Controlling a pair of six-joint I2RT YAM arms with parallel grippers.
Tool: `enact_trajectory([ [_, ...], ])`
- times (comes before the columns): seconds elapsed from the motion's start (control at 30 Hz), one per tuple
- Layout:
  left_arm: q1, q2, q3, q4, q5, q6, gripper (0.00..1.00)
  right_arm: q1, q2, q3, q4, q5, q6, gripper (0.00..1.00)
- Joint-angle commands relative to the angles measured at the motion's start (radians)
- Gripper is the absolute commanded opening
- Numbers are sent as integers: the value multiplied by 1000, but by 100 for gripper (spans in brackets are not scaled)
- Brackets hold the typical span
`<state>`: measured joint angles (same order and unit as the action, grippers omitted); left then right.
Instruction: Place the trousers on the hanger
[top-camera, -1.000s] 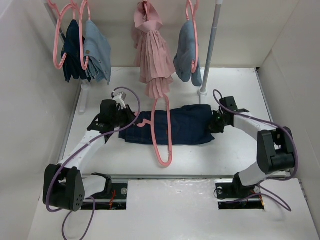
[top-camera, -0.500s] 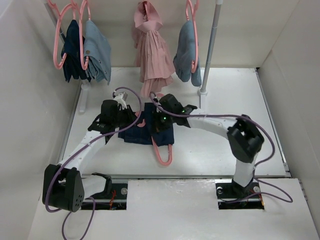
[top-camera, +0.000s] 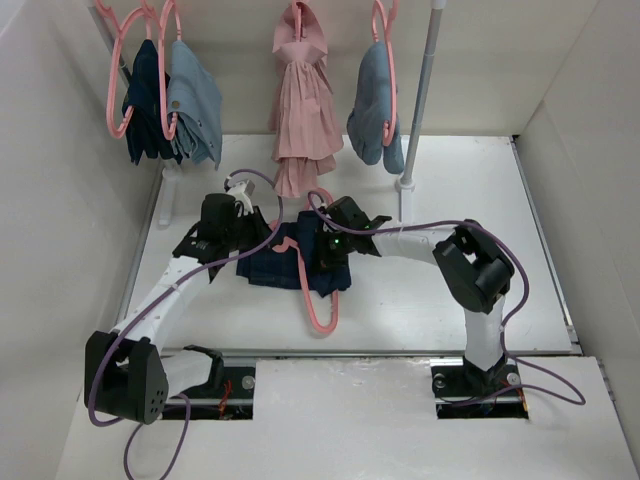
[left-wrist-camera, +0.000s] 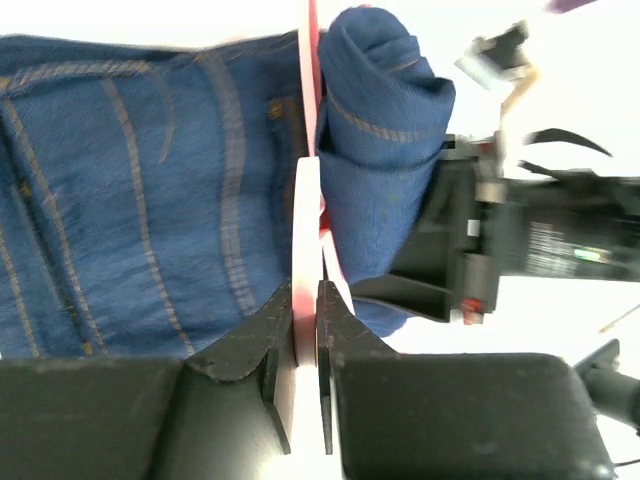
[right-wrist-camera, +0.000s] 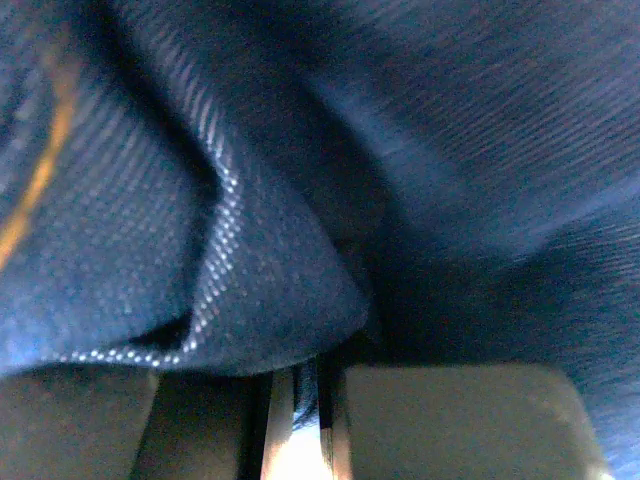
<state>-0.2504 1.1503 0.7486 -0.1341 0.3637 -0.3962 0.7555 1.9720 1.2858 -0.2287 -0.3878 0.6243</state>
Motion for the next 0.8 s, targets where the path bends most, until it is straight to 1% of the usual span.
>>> enact_trajectory([
  [0.0,-16,-27,118,-60,35,-36,0,-44,27,-48,63,30,37,16],
  [0.03,-27,-14,164,-79,35,-36,0,-44,62,-24,63,30,37,16],
  [0.13,-36,-1,207,-99,58,-58,0,-44,91,24,52,6,28,17],
  [0.23,-46,8,187,-87,57,-78,0,-33,103,37,52,6,9,37],
  [0.27,-46,8,161,-87,47,-90,0,-24,87,37,30,15,-1,47],
  [0.37,-46,8,152,-68,47,-90,0,-24,4,27,-35,76,-60,54],
  [0.4,-46,8,152,-68,47,-90,0,-24,-66,18,-84,104,-87,58],
  [0.47,-46,8,152,-68,24,-78,0,-54,-145,0,-121,171,-97,65],
  [0.5,-46,8,152,-68,15,-69,0,-65,-216,-11,-147,171,-109,71],
  [0.57,-46,8,152,-68,15,-69,0,-88,-265,-22,-178,171,-132,75],
  [0.63,-46,8,143,-58,15,-69,0,-120,-291,3,-228,139,-150,79],
  [0.7,-46,8,143,-58,15,-69,0,-142,-300,13,-241,139,-163,79],
  [0.77,-46,8,143,-58,15,-69,0,-154,-276,14,-195,118,-143,60],
])
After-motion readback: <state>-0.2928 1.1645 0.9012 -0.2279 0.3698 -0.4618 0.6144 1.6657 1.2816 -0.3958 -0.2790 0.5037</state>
